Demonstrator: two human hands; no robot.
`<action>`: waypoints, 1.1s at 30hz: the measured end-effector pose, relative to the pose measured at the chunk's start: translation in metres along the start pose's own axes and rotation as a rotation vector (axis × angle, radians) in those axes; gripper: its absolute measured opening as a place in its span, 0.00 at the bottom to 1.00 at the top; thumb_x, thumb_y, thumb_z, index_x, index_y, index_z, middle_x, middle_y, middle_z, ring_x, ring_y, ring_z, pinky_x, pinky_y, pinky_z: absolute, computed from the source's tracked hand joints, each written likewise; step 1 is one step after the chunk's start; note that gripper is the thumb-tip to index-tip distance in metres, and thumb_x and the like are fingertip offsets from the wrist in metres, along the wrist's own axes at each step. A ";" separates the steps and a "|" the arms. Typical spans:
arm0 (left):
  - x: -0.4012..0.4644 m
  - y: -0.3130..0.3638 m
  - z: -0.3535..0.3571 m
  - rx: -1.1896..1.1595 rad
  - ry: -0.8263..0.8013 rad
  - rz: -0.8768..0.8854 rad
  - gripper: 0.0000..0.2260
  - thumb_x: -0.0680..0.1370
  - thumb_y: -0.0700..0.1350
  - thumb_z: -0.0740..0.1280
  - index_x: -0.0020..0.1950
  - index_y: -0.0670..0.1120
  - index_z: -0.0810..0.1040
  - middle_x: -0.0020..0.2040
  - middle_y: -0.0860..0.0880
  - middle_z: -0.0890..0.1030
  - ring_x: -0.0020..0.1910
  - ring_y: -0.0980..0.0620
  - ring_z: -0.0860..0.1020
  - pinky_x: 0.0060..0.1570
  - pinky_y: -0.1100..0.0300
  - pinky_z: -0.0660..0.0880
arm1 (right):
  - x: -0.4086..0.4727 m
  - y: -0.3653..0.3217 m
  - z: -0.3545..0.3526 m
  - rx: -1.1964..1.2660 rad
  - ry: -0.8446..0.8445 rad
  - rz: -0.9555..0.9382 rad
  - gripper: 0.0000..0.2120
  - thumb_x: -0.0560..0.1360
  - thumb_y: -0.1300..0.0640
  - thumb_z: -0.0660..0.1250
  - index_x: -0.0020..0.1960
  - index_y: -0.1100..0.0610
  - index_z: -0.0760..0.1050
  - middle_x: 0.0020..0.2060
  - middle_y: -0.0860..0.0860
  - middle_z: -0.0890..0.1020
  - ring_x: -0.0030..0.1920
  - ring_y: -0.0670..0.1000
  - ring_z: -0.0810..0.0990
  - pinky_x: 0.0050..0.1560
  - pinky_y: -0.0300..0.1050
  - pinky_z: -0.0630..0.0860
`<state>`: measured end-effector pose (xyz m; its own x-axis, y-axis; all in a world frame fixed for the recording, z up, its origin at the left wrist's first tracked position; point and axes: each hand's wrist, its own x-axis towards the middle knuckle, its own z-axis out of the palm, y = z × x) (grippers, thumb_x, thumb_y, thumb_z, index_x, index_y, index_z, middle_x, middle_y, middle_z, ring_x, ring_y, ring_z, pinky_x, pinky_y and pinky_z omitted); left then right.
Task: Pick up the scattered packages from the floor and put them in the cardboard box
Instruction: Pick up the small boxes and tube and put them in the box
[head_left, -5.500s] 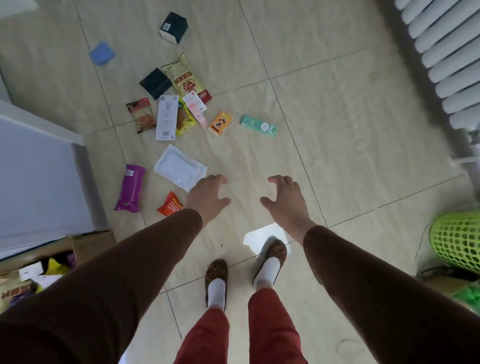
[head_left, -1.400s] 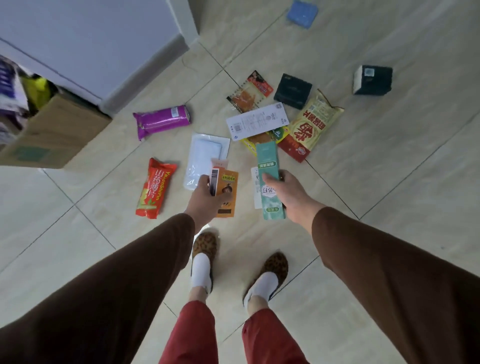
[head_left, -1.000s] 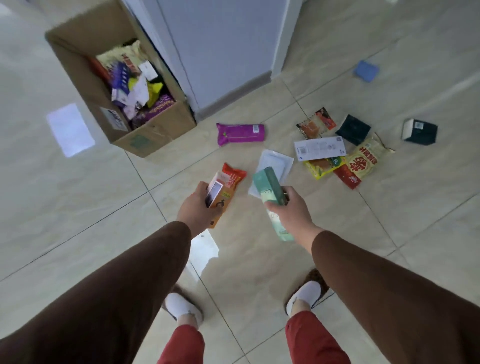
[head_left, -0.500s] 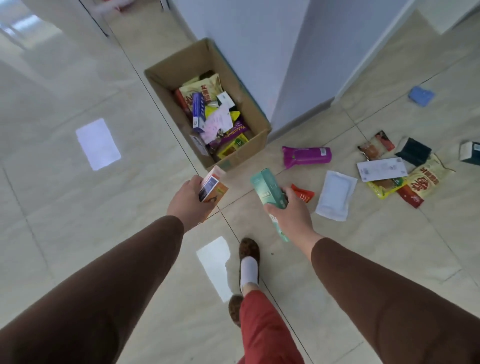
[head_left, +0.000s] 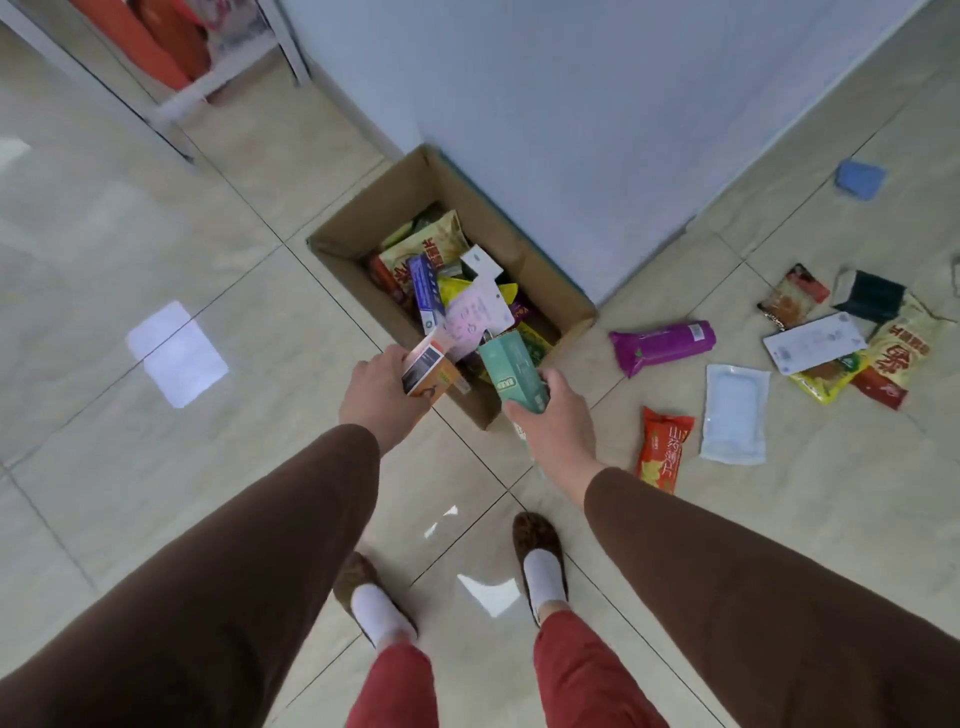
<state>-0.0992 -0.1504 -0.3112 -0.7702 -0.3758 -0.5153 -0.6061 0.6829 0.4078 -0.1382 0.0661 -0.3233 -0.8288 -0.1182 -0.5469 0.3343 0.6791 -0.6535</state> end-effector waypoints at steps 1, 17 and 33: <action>0.010 -0.006 -0.007 0.006 -0.008 0.015 0.16 0.73 0.52 0.73 0.56 0.49 0.73 0.48 0.48 0.79 0.51 0.44 0.76 0.48 0.47 0.79 | 0.002 -0.011 0.010 0.012 0.022 0.018 0.22 0.74 0.51 0.75 0.65 0.52 0.74 0.53 0.48 0.83 0.49 0.48 0.82 0.40 0.37 0.77; 0.138 -0.049 -0.113 0.158 -0.162 0.280 0.16 0.73 0.52 0.72 0.56 0.48 0.73 0.51 0.46 0.81 0.50 0.43 0.79 0.50 0.47 0.79 | 0.030 -0.117 0.110 0.255 0.362 0.288 0.21 0.73 0.51 0.75 0.62 0.53 0.73 0.49 0.48 0.81 0.49 0.52 0.81 0.44 0.45 0.75; 0.242 0.001 -0.100 0.146 -0.398 0.425 0.30 0.74 0.59 0.72 0.71 0.50 0.66 0.61 0.55 0.78 0.56 0.51 0.78 0.59 0.53 0.76 | 0.116 -0.131 0.115 0.344 0.579 0.579 0.27 0.76 0.48 0.70 0.70 0.57 0.69 0.61 0.56 0.79 0.62 0.62 0.77 0.64 0.58 0.74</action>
<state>-0.3060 -0.3028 -0.3601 -0.7883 0.1933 -0.5841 -0.2061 0.8115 0.5467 -0.2266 -0.1192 -0.3613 -0.5533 0.6246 -0.5511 0.8108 0.2524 -0.5281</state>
